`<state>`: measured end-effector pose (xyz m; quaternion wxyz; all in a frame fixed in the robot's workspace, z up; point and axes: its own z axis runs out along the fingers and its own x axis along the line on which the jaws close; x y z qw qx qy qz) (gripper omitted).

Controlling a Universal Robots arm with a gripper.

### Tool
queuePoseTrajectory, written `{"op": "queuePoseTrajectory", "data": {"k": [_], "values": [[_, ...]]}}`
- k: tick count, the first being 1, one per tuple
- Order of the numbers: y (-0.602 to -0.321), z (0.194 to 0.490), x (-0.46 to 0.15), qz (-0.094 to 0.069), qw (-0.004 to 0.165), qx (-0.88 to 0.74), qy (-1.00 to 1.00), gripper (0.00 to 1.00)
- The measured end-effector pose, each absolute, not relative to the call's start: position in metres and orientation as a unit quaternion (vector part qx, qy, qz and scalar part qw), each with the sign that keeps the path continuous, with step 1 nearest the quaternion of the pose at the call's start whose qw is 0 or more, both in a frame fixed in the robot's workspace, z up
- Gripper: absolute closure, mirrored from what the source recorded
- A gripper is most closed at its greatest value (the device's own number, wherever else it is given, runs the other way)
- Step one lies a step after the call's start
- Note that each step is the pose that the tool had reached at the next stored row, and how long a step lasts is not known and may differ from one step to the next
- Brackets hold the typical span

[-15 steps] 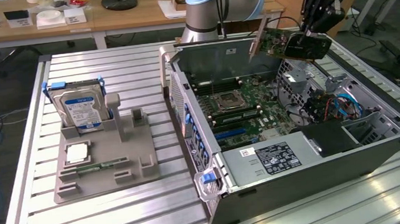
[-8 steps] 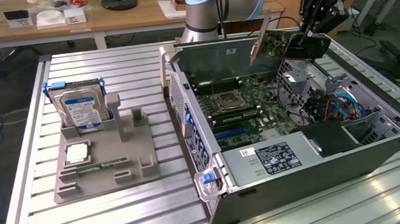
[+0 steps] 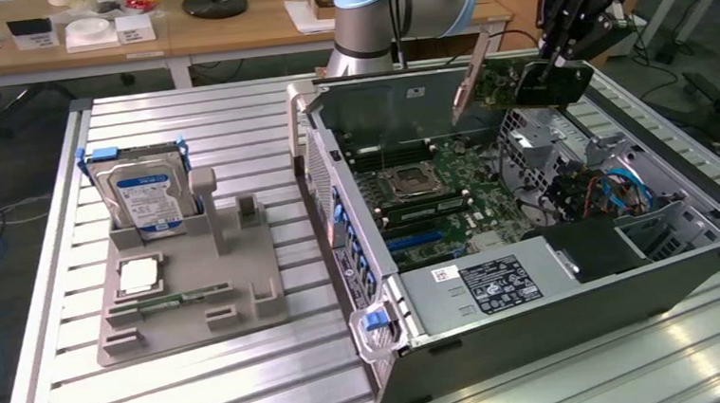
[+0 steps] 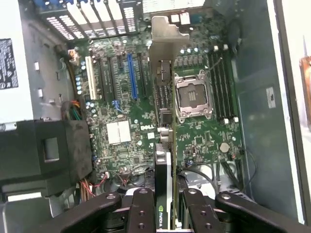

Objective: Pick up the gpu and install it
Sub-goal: 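Insert the gpu into the slot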

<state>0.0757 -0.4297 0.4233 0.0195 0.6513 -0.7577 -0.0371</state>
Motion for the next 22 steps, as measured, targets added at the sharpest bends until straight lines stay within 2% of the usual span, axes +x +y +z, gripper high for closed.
{"op": "queuePoseTrajectory", "data": {"k": [14,22], "values": [[-0.4297,0.4231,0.0757,-0.036,0.017,0.672,-0.740,0.74],[-0.4297,0.4217,0.0748,-0.027,-0.003,0.685,-0.728,0.74]]}}
